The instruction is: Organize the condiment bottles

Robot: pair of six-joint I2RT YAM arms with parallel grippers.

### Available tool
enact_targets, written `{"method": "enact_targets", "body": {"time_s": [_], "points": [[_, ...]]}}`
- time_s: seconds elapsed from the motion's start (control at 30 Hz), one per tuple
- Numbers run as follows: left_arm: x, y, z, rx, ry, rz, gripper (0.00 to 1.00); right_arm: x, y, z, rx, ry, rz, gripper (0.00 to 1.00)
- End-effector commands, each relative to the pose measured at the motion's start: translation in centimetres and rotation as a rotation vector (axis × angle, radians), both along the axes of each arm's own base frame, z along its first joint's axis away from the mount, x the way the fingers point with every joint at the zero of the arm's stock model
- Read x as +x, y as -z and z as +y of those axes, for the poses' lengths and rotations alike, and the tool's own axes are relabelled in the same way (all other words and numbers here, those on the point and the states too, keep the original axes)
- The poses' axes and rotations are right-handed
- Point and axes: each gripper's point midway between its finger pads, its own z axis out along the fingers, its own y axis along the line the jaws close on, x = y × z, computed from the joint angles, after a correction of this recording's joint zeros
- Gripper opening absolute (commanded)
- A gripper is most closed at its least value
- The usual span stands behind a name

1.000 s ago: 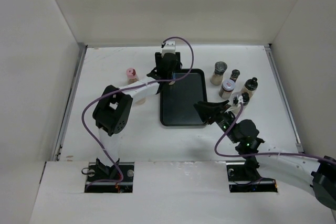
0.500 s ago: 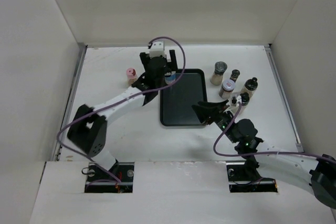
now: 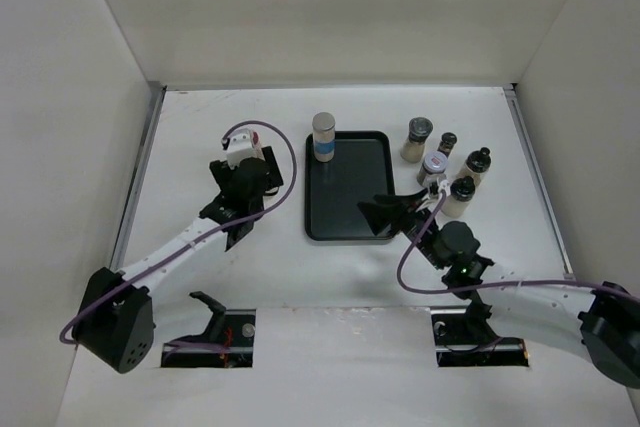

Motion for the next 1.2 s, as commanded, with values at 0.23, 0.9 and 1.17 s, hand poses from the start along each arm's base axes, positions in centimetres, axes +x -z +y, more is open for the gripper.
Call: {"method": "enact_targets", "body": {"time_s": [0.23, 0.9, 1.17], "points": [[2.9, 3.6, -0.5, -0.035, -0.007, 0.038, 0.82, 0.4, -2.4, 0.7, 0.038, -0.007, -0.039, 0.72], [4.3, -2.7, -4.6, -0.044, 0.066, -0.116, 0.31, 0.3, -2.2, 1.2, 0.026, -0.027, -0.034, 0.70], [4.5, -4.4, -12.6, -0.091, 0.223, -0.142, 0.31, 0.6, -2.0, 0.2, 0.044, 0.018, -0.026, 0.69]]}}
